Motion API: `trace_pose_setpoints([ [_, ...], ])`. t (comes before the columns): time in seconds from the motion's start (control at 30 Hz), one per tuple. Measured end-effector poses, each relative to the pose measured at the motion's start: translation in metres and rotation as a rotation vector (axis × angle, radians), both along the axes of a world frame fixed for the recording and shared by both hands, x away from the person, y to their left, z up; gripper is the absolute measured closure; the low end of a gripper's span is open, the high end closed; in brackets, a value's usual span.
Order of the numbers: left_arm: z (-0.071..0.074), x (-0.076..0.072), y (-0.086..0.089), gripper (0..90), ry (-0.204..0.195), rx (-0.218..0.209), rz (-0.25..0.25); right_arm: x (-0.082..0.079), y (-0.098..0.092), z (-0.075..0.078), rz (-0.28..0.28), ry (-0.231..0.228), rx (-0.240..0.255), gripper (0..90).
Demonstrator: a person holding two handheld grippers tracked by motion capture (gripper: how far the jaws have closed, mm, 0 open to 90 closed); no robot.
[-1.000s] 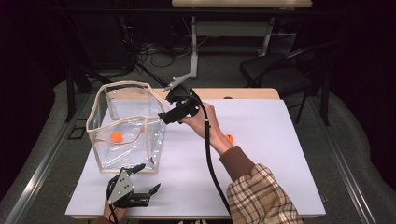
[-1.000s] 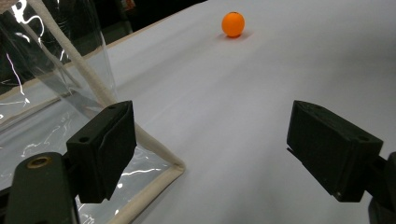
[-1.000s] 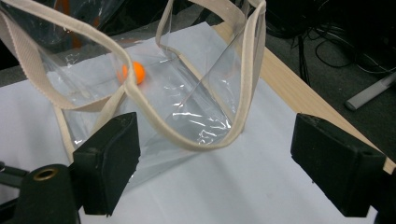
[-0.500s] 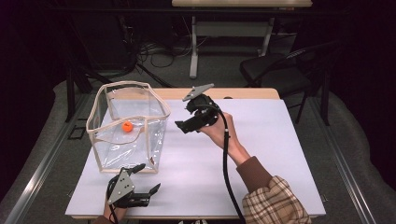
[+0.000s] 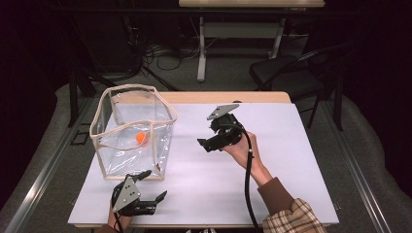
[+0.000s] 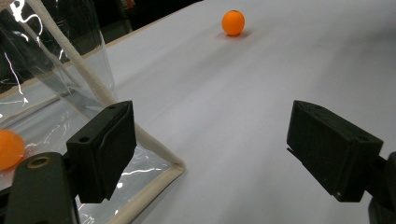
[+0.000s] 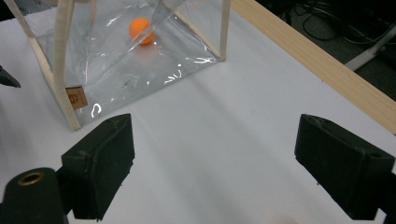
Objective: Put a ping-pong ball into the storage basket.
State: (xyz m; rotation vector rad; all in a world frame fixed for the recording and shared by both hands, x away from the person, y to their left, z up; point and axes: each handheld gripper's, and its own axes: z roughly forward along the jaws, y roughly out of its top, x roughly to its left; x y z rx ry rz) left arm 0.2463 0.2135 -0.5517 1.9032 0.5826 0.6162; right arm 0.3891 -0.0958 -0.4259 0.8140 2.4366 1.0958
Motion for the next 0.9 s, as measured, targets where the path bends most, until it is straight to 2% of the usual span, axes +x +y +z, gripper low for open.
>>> trace_pose_setpoints([
  [0.37, 0.000, 0.000, 0.000, 15.9, -0.002, 0.004, 0.002, -0.014, -0.016, -0.031, -0.008, 0.034, 0.028, 8.9],
  [0.7, 0.000, -0.001, 0.001, 15.9, -0.002, 0.005, 0.000, -0.027, -0.027, -0.054, -0.009, 0.048, 0.020, 4.3],
  [0.9, 0.000, 0.000, 0.001, 15.9, 0.000, 0.010, 0.004, -0.033, -0.035, -0.063, -0.014, 0.049, 0.018, 1.5],
])
